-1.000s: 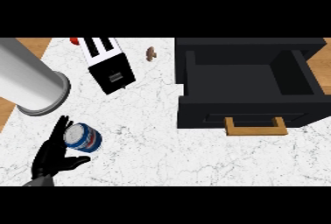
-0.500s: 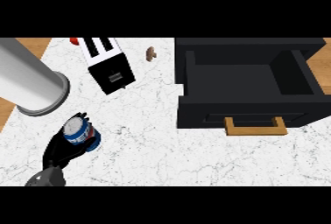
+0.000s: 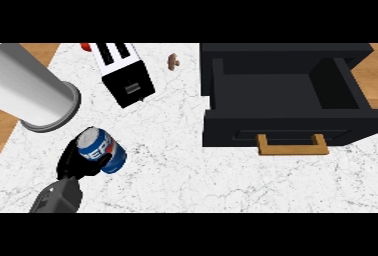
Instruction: Pick up the can, place it into the drawer and close the drawer
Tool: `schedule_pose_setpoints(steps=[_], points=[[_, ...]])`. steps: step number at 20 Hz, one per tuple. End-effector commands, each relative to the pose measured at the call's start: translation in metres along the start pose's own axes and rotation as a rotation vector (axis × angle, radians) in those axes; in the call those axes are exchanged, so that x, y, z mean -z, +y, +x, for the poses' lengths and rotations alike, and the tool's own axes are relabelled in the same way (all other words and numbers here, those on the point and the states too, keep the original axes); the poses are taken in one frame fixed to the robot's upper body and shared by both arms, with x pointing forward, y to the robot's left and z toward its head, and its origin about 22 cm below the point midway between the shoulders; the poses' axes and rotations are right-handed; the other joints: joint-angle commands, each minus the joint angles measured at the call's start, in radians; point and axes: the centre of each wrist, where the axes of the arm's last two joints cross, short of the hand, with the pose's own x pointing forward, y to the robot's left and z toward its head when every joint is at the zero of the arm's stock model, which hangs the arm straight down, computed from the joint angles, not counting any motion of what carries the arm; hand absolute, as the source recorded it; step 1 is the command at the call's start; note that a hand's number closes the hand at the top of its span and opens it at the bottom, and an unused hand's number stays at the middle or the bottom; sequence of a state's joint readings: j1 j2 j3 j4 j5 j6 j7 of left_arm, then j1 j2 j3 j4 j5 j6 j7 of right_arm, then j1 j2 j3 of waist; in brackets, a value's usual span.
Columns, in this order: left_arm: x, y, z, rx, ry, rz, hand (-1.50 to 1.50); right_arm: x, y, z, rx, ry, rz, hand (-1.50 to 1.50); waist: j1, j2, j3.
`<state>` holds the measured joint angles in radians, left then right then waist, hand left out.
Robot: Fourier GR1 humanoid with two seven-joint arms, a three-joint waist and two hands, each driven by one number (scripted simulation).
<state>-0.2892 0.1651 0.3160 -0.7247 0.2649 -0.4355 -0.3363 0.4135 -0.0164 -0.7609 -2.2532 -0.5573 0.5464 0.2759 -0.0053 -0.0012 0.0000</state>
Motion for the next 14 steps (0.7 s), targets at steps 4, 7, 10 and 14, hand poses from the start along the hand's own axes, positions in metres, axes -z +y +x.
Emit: schedule_pose_setpoints(steps=[4, 7, 10, 14], points=[[0.006, -0.021, 0.037, -0.010, -0.072, -0.119, 1.50, -0.007, 0.001, 0.000, 0.023, -0.009, -0.029, -1.50, 0.006, -0.003, 0.001], [0.032, -0.072, 0.033, -0.014, -0.113, -0.034, 1.50, 0.004, -0.001, -0.007, 0.009, -0.002, -0.003, -1.50, 0.005, -0.001, 0.001], [0.033, -0.088, 0.028, -0.040, -0.136, 0.052, 1.50, -0.010, -0.008, -0.007, 0.014, -0.014, -0.015, -1.50, -0.002, 0.000, 0.000], [0.035, -0.106, 0.053, 0.003, -0.173, 0.041, 1.50, -0.001, 0.005, -0.005, 0.004, -0.026, 0.000, -1.50, 0.002, 0.000, 0.000]])
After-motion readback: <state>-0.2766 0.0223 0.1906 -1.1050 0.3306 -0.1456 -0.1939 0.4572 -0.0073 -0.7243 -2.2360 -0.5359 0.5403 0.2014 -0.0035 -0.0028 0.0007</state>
